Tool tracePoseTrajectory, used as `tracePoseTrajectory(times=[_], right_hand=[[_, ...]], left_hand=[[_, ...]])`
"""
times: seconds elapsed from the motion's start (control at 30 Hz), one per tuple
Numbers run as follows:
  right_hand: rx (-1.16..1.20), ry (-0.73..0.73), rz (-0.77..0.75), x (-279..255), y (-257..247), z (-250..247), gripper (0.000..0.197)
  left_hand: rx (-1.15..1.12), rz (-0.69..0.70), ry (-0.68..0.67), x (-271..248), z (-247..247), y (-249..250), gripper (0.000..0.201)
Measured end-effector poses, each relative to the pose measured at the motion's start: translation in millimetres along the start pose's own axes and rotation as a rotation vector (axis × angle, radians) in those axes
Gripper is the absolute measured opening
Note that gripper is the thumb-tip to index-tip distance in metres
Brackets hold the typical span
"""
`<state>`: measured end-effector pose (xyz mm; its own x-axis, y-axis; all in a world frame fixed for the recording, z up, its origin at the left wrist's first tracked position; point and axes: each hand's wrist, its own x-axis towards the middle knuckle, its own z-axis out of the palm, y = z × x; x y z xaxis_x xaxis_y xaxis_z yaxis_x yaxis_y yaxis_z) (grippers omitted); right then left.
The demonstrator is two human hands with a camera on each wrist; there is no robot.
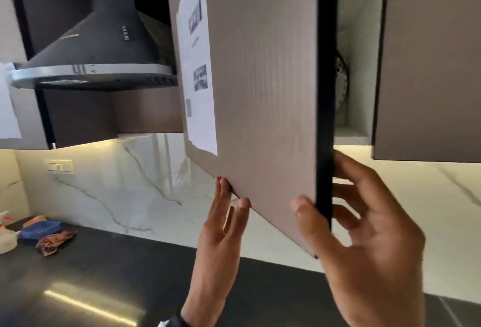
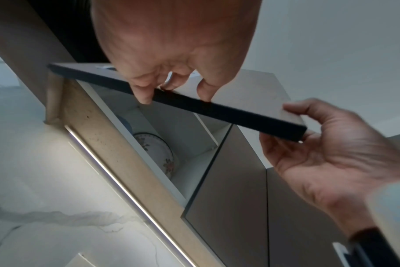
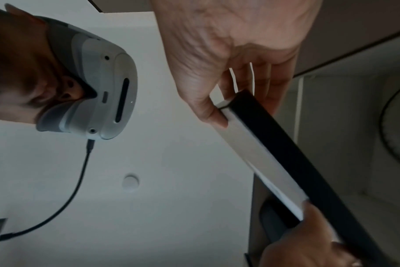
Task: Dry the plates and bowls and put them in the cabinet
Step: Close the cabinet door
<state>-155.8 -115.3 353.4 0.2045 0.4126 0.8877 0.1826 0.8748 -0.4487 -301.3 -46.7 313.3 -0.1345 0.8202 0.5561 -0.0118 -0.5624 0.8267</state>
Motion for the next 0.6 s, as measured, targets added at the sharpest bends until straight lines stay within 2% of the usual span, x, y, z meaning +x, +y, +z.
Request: tracePoseTrajectory(times=[0.07,0.17,0.3,0.43,0.6], right_hand=[[-0.005,0.07,0.029,6.5,16.2,-19.4,0.04],[-0.057,0.12,0.069,14.5,32.3,-39.0,0.037],[-0.12,0.19,0.097,26.1,51.8,-56.2,0.034],[-0.231,0.283,0.108,41.1,82.7,-72.6,0.034],[-0.382,0.338,0.087,62.9,122.1,-88.4,0.029]], left_hand=[[0.015,-0.028,-0.032,6.2,16.0,-9.4,0.079],[0.078,-0.026,-0.029,11.3,41.1,-16.8,0.087],[0.157,0.029,-0.003,23.2,60.2,-30.1,0.09],[0.213,0.022,-0.058,36.5,77.1,-39.2,0.094],[0.319,0.048,-0.13,53.6,90.2,-50.8,0.085]])
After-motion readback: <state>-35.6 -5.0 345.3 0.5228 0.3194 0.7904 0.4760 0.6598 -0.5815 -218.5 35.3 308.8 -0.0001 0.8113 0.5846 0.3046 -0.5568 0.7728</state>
